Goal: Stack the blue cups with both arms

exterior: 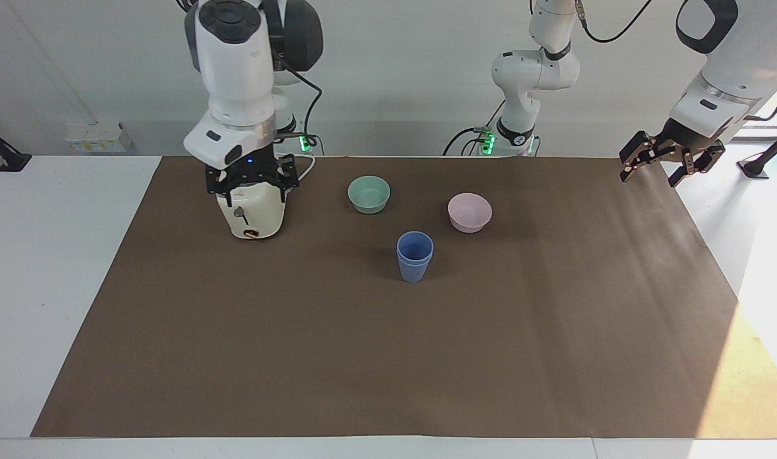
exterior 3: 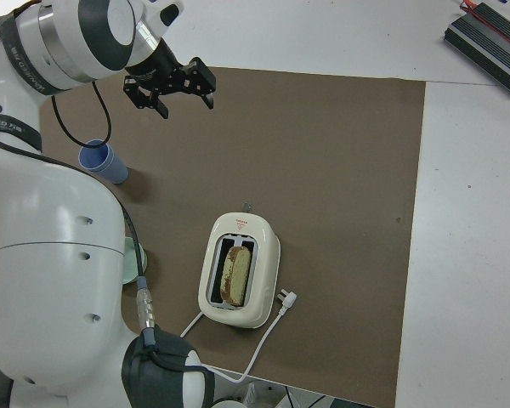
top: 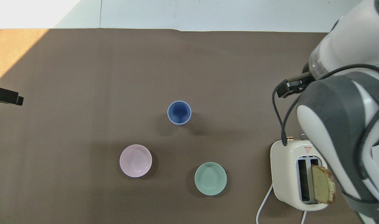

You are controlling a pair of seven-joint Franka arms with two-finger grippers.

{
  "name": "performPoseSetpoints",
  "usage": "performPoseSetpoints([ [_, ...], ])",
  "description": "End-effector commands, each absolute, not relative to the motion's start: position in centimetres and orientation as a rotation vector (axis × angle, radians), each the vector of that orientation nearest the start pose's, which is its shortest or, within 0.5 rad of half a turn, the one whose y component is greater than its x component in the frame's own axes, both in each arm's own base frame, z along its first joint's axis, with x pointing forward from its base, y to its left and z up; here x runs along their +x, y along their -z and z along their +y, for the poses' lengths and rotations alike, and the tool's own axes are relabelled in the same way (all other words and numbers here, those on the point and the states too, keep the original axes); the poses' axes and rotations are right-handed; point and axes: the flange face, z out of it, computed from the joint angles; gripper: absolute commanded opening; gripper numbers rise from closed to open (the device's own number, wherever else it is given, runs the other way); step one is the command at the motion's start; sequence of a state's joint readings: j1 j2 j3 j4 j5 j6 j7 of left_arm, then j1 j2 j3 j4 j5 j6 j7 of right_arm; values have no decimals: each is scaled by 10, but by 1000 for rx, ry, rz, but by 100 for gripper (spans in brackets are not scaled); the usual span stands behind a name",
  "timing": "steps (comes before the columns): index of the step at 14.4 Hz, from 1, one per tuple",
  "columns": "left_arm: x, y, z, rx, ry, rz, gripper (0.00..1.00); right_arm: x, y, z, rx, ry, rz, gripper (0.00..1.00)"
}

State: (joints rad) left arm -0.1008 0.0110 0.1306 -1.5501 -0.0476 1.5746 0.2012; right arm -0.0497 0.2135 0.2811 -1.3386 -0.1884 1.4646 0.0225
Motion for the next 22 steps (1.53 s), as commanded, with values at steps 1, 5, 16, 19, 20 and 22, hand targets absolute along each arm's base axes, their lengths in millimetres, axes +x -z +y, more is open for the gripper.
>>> performPoseSetpoints([
  [1,555,-633,11,-3156,17,287,100,591,-619,63,-3194,-124,-247,100],
  [5,556,-633,10,-3156,25,290,100,581,-609,43,-3159,-43,-129,100],
  [16,554,-634,11,-3158,15,285,100,570,-594,63,-3135,-14,-48,100],
  [19,555,-634,10,-3157,20,287,100,570,-595,63,-3137,-12,-51,100],
  [20,555,-634,10,-3157,20,287,100,570,-595,63,-3137,-9,-51,100],
  [22,555,-634,10,-3157,20,290,100,572,-595,62,-3135,-9,-46,100],
])
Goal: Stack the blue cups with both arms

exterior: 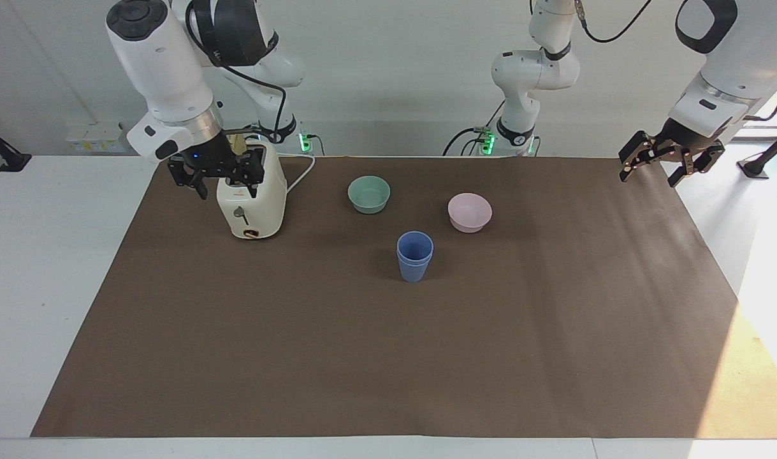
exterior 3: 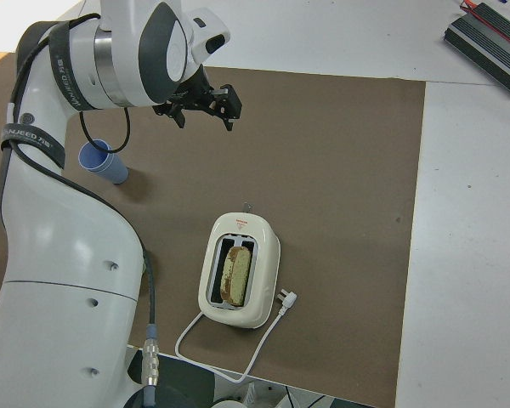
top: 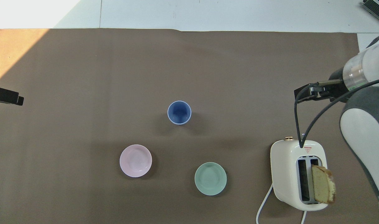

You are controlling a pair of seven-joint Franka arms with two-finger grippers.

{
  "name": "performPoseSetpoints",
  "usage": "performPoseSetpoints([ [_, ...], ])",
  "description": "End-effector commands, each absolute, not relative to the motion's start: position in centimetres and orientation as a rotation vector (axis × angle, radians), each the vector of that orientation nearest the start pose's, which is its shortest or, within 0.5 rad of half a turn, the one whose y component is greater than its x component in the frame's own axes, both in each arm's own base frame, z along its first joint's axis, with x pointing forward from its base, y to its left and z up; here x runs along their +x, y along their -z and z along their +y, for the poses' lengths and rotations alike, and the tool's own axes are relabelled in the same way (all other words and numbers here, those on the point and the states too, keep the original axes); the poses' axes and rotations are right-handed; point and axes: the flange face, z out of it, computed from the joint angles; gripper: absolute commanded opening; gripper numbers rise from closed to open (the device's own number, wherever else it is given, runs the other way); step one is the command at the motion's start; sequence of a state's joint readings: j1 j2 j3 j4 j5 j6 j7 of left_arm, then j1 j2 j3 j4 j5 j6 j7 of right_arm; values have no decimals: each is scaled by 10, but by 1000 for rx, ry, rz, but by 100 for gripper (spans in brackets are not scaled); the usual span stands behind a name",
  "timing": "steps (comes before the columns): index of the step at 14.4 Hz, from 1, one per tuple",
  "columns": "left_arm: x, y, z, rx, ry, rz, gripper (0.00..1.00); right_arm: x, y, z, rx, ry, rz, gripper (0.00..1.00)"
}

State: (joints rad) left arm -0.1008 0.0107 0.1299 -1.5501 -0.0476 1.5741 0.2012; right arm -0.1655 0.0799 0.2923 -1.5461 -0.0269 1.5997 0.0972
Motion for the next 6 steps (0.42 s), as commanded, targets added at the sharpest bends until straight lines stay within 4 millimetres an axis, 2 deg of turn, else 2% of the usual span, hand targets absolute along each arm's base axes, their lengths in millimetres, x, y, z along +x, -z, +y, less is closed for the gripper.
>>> performPoseSetpoints([
  [1,555,-634,10,-3157,20,290,100,572,-595,62,-3135,-7,-46,100],
  [6,555,-634,10,-3157,15,292,100,579,-597,52,-3120,42,-3,100],
])
